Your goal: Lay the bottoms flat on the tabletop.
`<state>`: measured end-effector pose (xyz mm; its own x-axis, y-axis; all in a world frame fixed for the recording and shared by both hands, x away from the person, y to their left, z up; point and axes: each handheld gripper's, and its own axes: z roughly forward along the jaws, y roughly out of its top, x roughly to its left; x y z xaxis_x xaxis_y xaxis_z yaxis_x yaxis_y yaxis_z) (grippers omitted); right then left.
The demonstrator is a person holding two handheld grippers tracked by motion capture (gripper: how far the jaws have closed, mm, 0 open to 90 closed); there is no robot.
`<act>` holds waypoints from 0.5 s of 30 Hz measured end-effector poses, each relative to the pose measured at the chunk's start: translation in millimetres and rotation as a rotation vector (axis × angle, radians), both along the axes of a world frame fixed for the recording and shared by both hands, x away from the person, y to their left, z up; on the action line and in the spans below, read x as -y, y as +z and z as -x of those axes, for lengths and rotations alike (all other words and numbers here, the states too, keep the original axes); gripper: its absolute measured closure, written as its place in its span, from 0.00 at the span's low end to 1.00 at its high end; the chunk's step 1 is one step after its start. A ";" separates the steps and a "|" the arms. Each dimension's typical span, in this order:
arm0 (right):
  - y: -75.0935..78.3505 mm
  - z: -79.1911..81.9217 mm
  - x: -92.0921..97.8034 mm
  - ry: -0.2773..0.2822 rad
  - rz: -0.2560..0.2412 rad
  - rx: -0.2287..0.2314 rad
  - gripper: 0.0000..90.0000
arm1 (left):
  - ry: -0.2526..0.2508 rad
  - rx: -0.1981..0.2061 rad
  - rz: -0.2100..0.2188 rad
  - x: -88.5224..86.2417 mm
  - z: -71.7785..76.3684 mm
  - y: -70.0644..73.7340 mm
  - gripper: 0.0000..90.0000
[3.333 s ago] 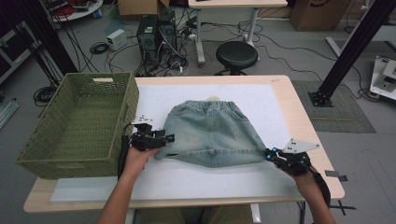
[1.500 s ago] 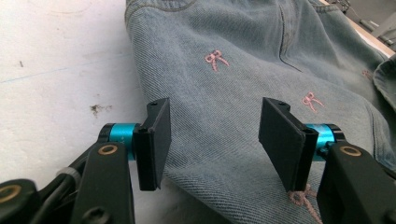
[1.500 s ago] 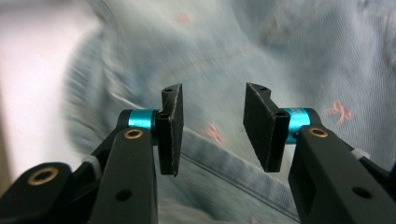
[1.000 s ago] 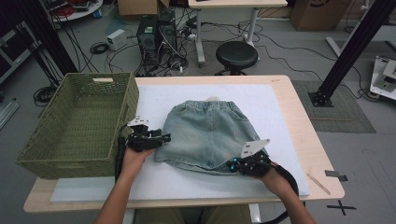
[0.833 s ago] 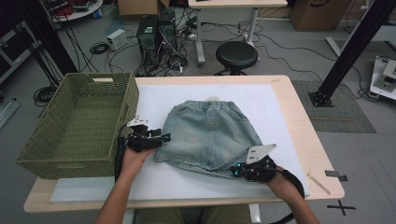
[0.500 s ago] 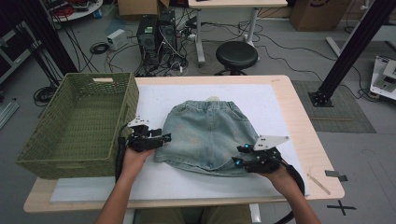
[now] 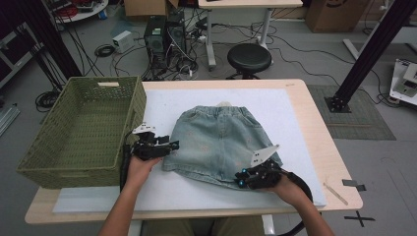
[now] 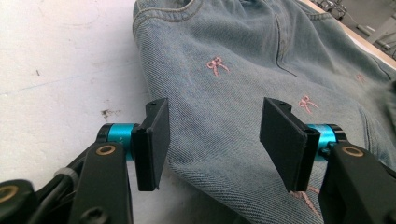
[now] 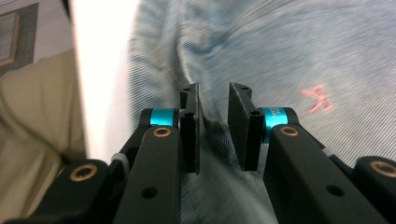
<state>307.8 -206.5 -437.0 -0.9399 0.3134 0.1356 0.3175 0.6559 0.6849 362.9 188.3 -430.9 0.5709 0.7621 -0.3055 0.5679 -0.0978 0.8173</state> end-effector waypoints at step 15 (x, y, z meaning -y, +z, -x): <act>24.2 20.5 75.9 -0.422 -0.134 0.126 0.69 | -0.014 -0.061 0.000 0.5 2.3 -2.5 0.49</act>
<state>287.3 -282.5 -412.8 -0.7458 0.6596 0.0936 0.4462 0.3903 0.8054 360.5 187.8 -433.4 0.5621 0.7541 -0.3396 0.6151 -0.1066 0.7812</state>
